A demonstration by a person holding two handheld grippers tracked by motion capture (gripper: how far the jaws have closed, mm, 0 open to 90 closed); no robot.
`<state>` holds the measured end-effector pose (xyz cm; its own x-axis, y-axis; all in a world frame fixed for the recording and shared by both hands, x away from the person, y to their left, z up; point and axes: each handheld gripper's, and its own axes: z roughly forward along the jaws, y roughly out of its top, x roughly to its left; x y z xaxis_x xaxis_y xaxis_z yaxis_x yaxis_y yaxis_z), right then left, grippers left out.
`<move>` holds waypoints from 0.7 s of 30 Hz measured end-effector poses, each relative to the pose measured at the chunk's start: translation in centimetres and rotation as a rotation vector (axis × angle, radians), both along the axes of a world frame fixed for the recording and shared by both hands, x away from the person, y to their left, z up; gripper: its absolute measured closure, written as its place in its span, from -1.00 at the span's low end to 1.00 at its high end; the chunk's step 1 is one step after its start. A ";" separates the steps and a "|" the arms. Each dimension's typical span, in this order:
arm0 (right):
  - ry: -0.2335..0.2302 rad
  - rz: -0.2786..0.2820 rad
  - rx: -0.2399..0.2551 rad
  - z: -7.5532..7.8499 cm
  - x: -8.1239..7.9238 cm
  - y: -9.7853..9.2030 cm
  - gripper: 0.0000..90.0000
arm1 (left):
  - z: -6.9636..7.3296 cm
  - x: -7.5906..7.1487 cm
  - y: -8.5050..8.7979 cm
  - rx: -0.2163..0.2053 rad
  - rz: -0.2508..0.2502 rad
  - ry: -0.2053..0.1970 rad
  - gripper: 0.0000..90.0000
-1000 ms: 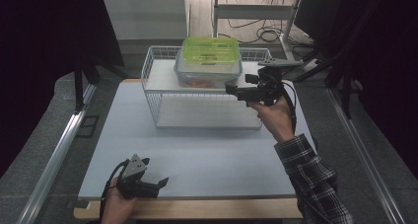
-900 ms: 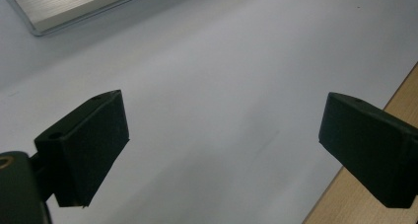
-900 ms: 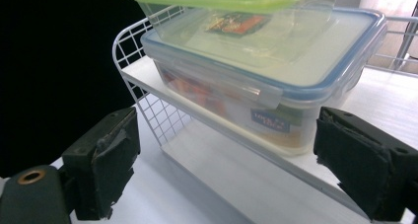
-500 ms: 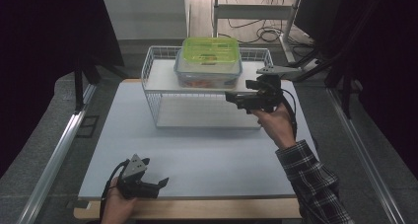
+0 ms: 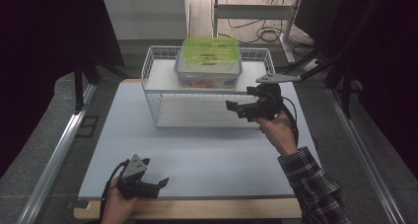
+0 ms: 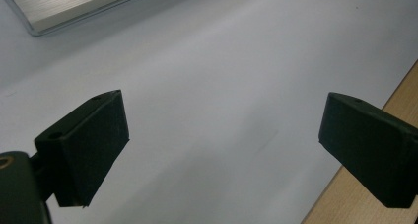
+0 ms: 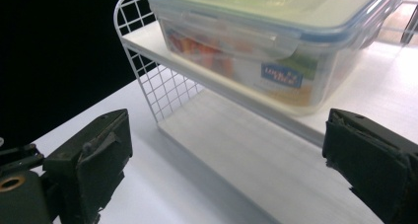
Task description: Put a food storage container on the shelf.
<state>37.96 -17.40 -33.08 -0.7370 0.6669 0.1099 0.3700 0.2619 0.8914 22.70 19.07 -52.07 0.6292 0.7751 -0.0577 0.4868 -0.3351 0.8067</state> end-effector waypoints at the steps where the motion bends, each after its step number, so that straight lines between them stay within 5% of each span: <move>1: 0.003 0.004 -0.003 -0.1 -0.1 0.0 -0.88 | 0.0 0.0 0.0 0.000 0.000 0.000 -0.89; 21: -0.025 0.030 -0.061 -2.1 -1.9 0.1 -0.96 | 0.0 0.0 0.0 0.001 -0.001 0.000 -0.89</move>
